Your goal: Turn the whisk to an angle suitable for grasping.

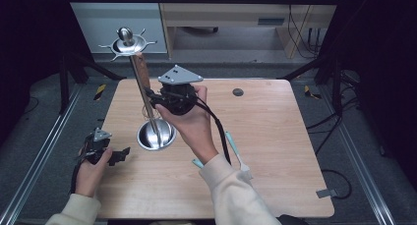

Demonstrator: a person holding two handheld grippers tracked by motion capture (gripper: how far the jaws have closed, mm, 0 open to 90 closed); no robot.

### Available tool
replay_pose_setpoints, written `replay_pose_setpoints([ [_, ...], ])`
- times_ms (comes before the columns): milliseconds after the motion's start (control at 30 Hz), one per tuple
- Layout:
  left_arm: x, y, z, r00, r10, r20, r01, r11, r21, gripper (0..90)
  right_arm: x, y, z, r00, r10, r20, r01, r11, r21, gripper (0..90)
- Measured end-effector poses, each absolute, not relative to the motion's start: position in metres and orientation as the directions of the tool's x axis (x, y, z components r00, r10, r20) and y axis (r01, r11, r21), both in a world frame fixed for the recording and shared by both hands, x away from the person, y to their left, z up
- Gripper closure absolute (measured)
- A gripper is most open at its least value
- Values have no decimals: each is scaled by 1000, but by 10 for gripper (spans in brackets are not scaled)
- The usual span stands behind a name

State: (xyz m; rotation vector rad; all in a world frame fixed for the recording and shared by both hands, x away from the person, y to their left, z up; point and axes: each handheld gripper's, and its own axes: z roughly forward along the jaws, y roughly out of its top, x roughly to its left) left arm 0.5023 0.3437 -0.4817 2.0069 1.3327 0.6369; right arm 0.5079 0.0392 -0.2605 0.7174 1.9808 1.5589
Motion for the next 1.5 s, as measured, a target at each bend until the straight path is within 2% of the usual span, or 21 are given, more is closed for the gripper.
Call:
replay_pose_setpoints([
  [367, 501, 345, -479, 378, 924, 53, 609, -291, 738, 46, 493, 21, -263, -723, 686, -77, 119, 234, 965, 262],
  [833, 493, 343, -468, 392, 918, 60, 552, -288, 782, 39, 481, -12, -280, -710, 702, -53, 170, 245, 954, 139],
  [1133, 489, 347, -460, 390, 920, 49, 534, -269, 802, 35, 476, -31, -294, -684, 726, -73, 202, 285, 937, 107],
  [1500, 486, 342, -446, 429, 902, 60, 502, -293, 814, 32, 466, -71, -327, -612, 785, -90, 246, 298, 922, 125],
])
